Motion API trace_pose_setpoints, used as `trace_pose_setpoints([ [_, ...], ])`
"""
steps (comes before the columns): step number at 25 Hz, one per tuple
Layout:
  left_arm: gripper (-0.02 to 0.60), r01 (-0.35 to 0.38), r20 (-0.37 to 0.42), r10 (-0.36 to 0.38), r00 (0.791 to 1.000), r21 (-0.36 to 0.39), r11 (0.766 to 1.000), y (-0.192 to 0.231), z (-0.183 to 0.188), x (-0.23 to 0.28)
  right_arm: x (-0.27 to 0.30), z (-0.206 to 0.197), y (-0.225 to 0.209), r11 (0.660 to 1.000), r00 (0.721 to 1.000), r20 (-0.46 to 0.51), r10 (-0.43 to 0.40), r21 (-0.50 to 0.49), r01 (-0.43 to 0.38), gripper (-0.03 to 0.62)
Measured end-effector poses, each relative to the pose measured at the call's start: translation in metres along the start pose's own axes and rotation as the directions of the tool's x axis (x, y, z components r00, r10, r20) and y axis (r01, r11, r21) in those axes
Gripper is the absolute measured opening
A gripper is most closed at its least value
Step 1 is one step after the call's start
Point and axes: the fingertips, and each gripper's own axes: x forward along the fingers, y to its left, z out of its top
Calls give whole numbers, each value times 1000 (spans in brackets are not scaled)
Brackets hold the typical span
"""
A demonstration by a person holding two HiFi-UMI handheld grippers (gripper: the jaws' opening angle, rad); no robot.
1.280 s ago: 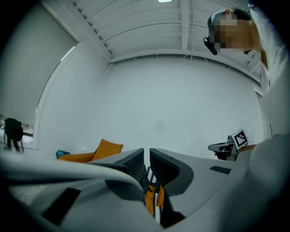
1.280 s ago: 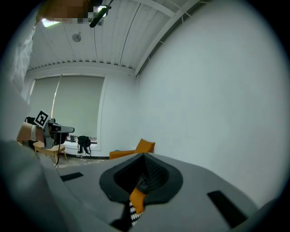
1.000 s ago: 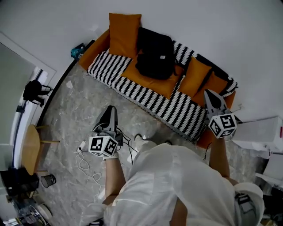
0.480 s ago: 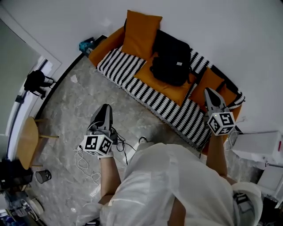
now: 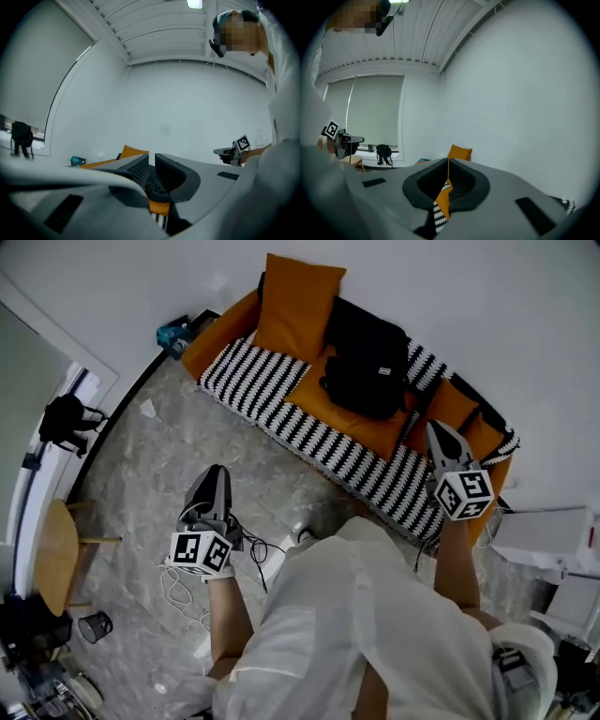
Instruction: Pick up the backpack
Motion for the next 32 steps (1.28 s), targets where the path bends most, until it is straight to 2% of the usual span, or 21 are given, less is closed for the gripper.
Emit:
trace_pose_setpoints([
  [5, 60, 49, -2, -49, 999, -27, 998, -12, -5, 39, 17, -8, -30, 999, 999, -30, -38, 6, 38, 20],
  [9, 60, 74, -3, -74, 997, -20, 997, -23, -2, 80, 44, -10, -62, 999, 998, -39, -48, 12, 48, 20],
  [15, 60, 119, -10, -120, 993, -22, 993, -50, 4, 161, 97, -12, -124, 999, 998, -53, -36, 35, 38, 20],
  [19, 60, 143, -8, -143, 990, -49, 989, -59, 6, 218, 142, -17, -161, 1000, 997, -77, -25, 15, 26, 21],
  [25, 60, 174, -49, -176, 983, -47, 984, -77, -14, 294, 203, -32, -203, 1000, 994, -109, 16, 10, -15, 21],
  [32, 60, 194, -102, -202, 974, -89, 977, -89, -44, 362, 259, -67, -230, 998, 983, -175, 62, 34, -56, 32],
])
